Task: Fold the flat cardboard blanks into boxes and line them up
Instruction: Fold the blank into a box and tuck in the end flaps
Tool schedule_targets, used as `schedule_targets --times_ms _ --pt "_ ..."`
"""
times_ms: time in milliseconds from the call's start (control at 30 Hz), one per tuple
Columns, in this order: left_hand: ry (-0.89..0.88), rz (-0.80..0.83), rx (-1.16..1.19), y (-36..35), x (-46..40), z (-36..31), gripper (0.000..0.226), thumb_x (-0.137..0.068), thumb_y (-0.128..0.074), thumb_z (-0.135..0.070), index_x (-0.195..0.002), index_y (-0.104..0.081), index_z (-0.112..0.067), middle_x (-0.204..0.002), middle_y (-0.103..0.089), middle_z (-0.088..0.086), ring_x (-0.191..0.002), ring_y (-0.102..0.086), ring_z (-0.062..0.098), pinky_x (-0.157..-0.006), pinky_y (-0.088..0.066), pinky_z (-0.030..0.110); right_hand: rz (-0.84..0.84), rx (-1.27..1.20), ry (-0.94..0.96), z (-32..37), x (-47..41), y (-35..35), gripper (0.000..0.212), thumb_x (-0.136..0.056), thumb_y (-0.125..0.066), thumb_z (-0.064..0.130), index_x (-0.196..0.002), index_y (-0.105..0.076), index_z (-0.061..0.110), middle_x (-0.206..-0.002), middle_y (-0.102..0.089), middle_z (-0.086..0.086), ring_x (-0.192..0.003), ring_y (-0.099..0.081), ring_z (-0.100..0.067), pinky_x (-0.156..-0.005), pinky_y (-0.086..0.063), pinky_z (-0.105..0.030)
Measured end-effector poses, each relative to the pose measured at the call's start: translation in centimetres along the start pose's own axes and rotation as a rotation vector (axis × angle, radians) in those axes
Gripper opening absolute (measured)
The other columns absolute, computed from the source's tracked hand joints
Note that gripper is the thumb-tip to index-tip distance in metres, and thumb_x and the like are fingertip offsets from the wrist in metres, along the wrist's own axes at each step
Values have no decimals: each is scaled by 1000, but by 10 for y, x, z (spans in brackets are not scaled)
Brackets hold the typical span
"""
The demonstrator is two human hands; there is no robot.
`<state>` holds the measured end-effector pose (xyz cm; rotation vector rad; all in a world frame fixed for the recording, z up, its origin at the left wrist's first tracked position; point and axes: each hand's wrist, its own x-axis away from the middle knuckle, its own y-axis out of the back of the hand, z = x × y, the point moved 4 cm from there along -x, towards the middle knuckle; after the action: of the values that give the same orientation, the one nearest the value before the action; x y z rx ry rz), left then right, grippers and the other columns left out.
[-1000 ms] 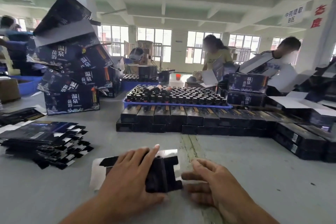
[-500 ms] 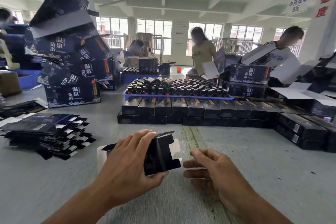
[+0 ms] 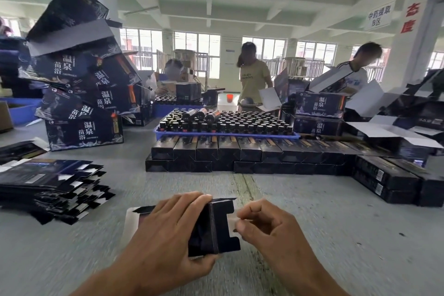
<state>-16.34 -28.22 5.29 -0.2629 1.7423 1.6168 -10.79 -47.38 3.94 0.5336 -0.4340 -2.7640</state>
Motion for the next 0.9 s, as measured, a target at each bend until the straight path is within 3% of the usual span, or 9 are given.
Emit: schedule_targets --times_ms 267,367,600,900 --pt "-59 -42 43 2 -1 -8 90 -67 -64 -73 -137 -49 -19 -132 -55 -11 -113 -55 5 -95 -50 25 77 50 9 2 1 -7 25 -94 -69 23 -98 -71 48 -100 -73 20 -94 -69 1 -75 -54 -11" --pt "-53 -45 52 4 -1 -8 91 -70 -63 -74 -142 -47 -21 -134 -56 -12 -115 -54 3 -97 -49 25 72 41 21 3 1 -6 29 -94 -69 21 -104 -70 48 -102 -73 20 -96 -69 0 -79 -57 -17" --pt "-69 -63 47 3 0 -7 87 -74 -63 -74 -142 -44 -24 -137 -52 -14 -123 -50 7 -104 -35 23 23 12 43 5 1 -5 38 -94 -68 18 -109 -65 53 -101 -75 18 -91 -72 -4 -75 -57 -17" --pt "-175 -27 -89 2 0 -9 54 -93 -46 -65 -140 -47 -38 -142 -54 8 -117 -62 24 -93 -52 41 -22 62 80 7 4 -3 43 -96 -65 16 -119 -61 52 -102 -72 18 -92 -70 4 -70 -54 -10"
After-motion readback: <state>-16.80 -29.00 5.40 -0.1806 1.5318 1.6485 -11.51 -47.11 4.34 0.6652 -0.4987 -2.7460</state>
